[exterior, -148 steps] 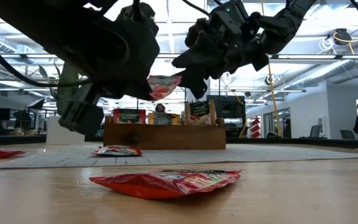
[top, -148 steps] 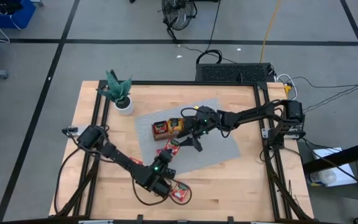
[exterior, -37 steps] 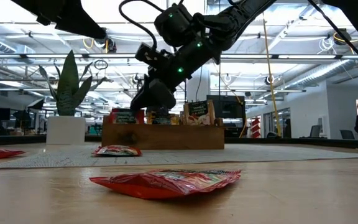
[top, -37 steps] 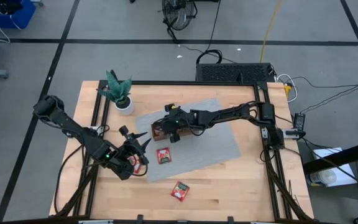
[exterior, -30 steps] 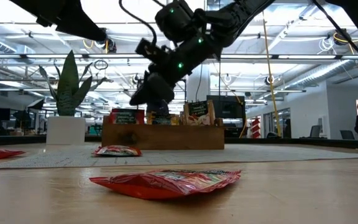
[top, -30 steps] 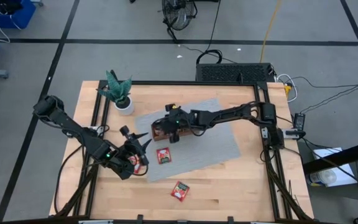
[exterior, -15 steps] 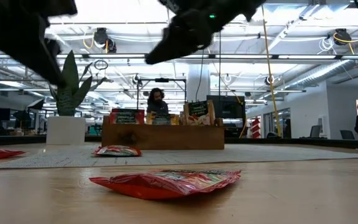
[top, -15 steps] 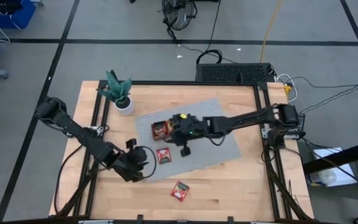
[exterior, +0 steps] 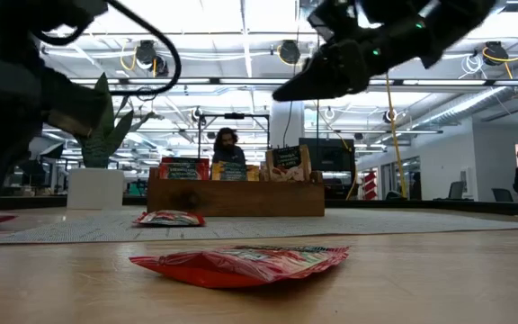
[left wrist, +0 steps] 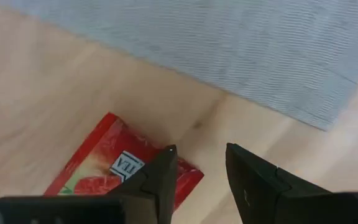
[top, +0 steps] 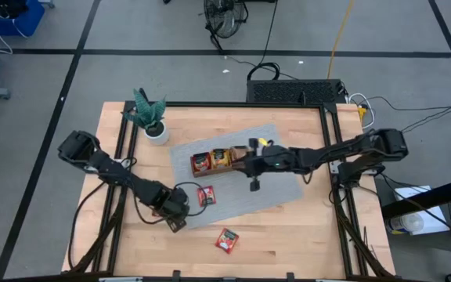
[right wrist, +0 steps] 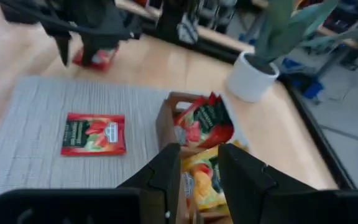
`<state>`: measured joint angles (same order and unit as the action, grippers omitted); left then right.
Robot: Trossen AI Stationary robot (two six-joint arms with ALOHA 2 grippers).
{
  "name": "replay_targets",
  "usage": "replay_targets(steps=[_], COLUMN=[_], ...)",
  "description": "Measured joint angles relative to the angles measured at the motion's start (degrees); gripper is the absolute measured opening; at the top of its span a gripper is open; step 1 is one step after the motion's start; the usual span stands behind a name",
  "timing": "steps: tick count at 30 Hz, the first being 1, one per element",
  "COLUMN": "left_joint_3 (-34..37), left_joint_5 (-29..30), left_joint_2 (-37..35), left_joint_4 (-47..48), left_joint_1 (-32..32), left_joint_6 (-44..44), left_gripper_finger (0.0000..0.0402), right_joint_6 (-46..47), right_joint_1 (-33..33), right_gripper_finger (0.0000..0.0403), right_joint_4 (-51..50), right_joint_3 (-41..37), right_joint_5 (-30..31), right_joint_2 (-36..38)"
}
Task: Pick & Place Tea
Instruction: Put the top right red tea into the left part of the wooden organizer
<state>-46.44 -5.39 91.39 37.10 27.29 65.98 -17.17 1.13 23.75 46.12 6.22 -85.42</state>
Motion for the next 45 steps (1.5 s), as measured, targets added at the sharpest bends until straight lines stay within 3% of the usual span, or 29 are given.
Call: replay_targets(steps=[7, 10, 14, 20, 24, 29, 35, 40, 45], left_joint_3=[-3.1, -6.3, -10.3, -8.7, -5.5, -1.8, 1.5, 4.6, 5.8], left_joint_5=[-0.6, -0.4, -0.1, 4.0, 4.9, 4.0, 2.4, 5.1, 5.9], left_joint_2=[0.2, 0.2, 0.1, 0.1, 0.1, 0.1, -0.1, -0.5, -0.7], left_joint_4=[11.1, 16.5, 21.5, 24.1, 24.9, 24.5, 18.2, 13.8, 12.1], left_joint_1=[-3.3, -4.1, -3.7, -0.3, 0.7, 3.0, 6.8, 8.9, 9.4], left_joint_6=[-0.9, -7.5, -16.0, -13.7, -12.7, -9.8, -11.3, -13.4, -13.8], left_gripper_finger=[0.0139, 0.0124, 0.0098, 0.0087, 0.0113, 0.0174, 0.023, 0.0236, 0.0214], right_joint_6=[0.0, 0.0, 0.4, 1.6, 1.6, 2.1, 2.8, 3.0, 3.0], right_joint_1=[0.0, -0.3, -0.3, -0.3, -0.3, -0.3, -0.3, -0.3, -0.3], right_gripper_finger=[0.0095, 0.0094, 0.0094, 0.0095, 0.0095, 0.0096, 0.0096, 0.0096, 0.0096], right_joint_4=[13.5, 17.2, 18.2, 18.0, 18.0, 17.7, 17.6, 17.6, 17.1], right_joint_3=[-9.3, -10.8, -12.1, -12.7, -13.0, -13.0, -13.0, -13.0, -12.9], right_joint_5=[0.0, 0.0, 0.0, -0.3, -0.3, -0.5, -0.5, -0.5, -0.5], right_joint_2=[2.8, 2.9, 2.9, 2.9, 2.8, 2.8, 2.8, 2.8, 2.8])
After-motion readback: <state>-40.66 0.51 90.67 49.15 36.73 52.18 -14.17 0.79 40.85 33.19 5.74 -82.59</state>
